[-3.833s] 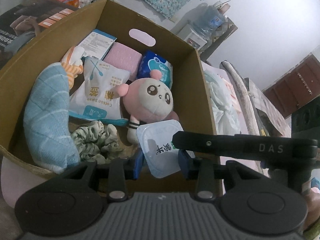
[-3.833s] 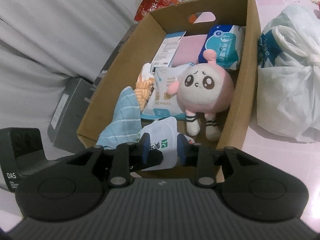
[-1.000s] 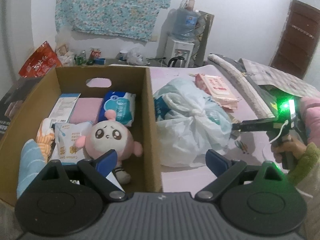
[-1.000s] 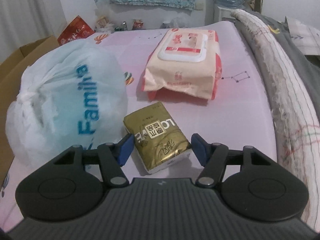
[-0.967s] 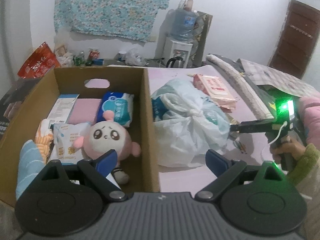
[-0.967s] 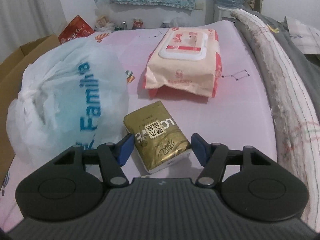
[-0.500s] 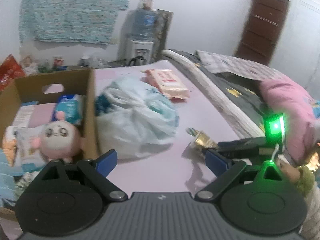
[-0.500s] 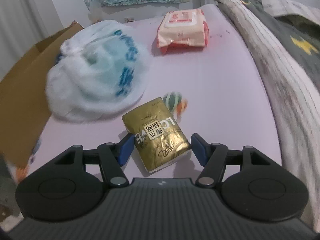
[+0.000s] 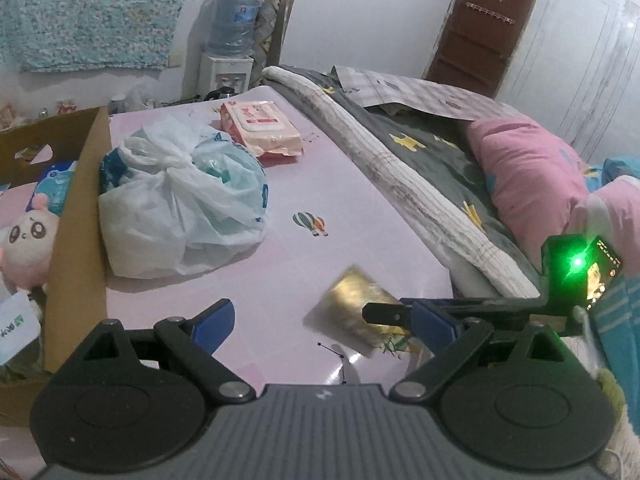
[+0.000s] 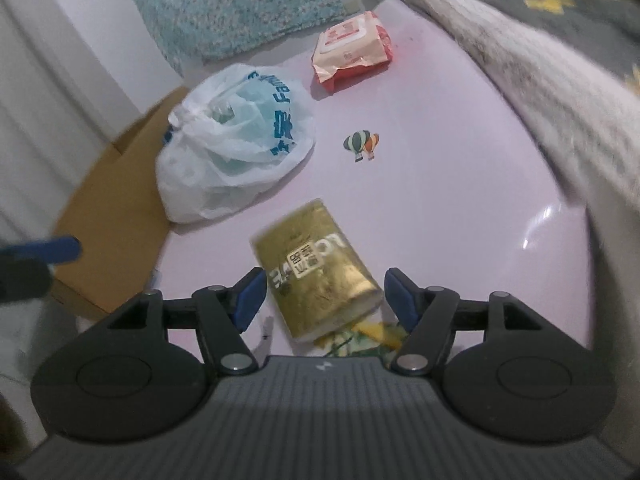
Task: Organize soft objects
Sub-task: 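Close the right tool on the gold tissue pack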
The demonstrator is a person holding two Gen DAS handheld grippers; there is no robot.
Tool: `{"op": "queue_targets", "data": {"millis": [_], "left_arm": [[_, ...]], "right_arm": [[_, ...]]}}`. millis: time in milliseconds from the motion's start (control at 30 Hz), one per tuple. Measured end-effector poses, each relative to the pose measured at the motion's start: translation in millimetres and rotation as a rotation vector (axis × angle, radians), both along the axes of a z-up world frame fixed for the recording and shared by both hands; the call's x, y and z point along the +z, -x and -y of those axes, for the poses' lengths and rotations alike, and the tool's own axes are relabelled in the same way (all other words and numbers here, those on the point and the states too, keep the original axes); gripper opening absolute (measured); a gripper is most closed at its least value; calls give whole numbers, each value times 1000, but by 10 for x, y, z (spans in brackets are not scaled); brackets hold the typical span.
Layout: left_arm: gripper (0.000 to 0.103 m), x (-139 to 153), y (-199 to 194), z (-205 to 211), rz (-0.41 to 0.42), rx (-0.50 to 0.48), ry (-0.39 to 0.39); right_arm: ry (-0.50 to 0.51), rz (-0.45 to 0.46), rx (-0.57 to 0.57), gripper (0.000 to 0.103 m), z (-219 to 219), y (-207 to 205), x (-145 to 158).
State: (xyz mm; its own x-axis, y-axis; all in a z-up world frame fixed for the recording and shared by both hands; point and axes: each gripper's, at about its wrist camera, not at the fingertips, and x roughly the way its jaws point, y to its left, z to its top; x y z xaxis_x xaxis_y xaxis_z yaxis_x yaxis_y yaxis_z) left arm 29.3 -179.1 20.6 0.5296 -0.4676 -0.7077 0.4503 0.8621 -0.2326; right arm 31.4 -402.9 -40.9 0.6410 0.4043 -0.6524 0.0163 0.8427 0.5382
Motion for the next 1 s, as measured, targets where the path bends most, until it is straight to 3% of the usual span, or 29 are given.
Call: {"op": "queue_targets", "data": {"millis": [100,433,533,700,867,1000], "left_arm": [[96,-28,-13,38,-5,0,0],[96,-192,-55,337,-51,-75,-4],[96,-297,-72,465,-77,-114,-14],[91,-467,-138,645,-107,-144,-29],[83,-597,-256,782,-138,-153,-50],[82,-693,-358,865,-159,-153,-69]], "right_arm": [[-105,22,-35,67,132,113,-39],[-303,91,-157,67,532,464,-89],[-314,101,-173,67,611,468,-71],[-317,107,-147,57,610,299,-35],[-316,41,-119,41,528,4,-115],[-292,-15,-110,35,455,-160,-200]]}}
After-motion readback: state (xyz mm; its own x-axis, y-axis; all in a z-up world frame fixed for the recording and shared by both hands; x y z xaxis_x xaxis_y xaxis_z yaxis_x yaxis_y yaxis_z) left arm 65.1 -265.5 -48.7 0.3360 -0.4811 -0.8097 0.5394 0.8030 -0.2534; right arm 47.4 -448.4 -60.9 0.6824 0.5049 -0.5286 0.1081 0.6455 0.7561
